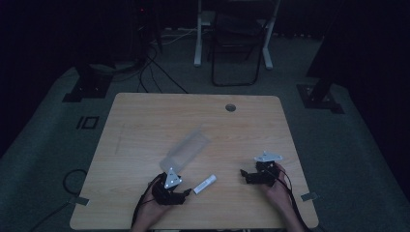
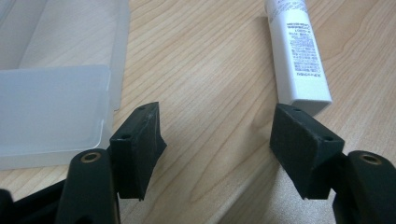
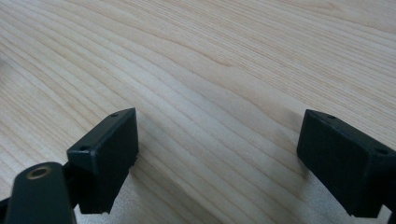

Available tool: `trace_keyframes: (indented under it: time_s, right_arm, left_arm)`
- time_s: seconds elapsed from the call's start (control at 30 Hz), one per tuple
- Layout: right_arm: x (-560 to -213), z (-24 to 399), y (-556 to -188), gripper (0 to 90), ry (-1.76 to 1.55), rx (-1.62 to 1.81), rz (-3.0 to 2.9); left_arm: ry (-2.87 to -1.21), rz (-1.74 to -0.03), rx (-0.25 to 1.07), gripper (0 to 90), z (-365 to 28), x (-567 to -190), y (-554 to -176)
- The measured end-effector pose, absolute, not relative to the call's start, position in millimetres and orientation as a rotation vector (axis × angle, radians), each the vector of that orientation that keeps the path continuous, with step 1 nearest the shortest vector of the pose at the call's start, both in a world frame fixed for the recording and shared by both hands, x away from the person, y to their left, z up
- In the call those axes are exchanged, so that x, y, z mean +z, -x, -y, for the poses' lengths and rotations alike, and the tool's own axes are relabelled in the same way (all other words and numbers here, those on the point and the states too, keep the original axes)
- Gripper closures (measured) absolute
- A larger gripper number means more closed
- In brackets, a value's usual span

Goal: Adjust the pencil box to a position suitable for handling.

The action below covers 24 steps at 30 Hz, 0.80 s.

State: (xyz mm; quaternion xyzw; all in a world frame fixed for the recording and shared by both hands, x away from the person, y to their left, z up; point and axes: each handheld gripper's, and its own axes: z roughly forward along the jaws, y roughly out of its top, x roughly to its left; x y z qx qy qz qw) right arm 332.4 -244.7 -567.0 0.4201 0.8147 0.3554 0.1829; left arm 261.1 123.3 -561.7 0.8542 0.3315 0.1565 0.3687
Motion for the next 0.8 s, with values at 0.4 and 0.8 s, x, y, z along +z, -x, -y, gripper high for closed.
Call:
trace_keyframes:
  time_s: [0.4, 0.8]
  right_arm:
    - [-567.0, 244.7, -332.4, 12.6, -1.184, 1.003, -2.299]
    - [-567.0, 244.7, -332.4, 12.6, -1.184, 1.003, -2.299]
  left_arm:
    - [-2.180, -0.844, 0.466, 47.7, -125.4, -556.0, -257.5]
    - [-2.120, -0.873, 0.496, 48.1, -137.4, -535.0, -262.2]
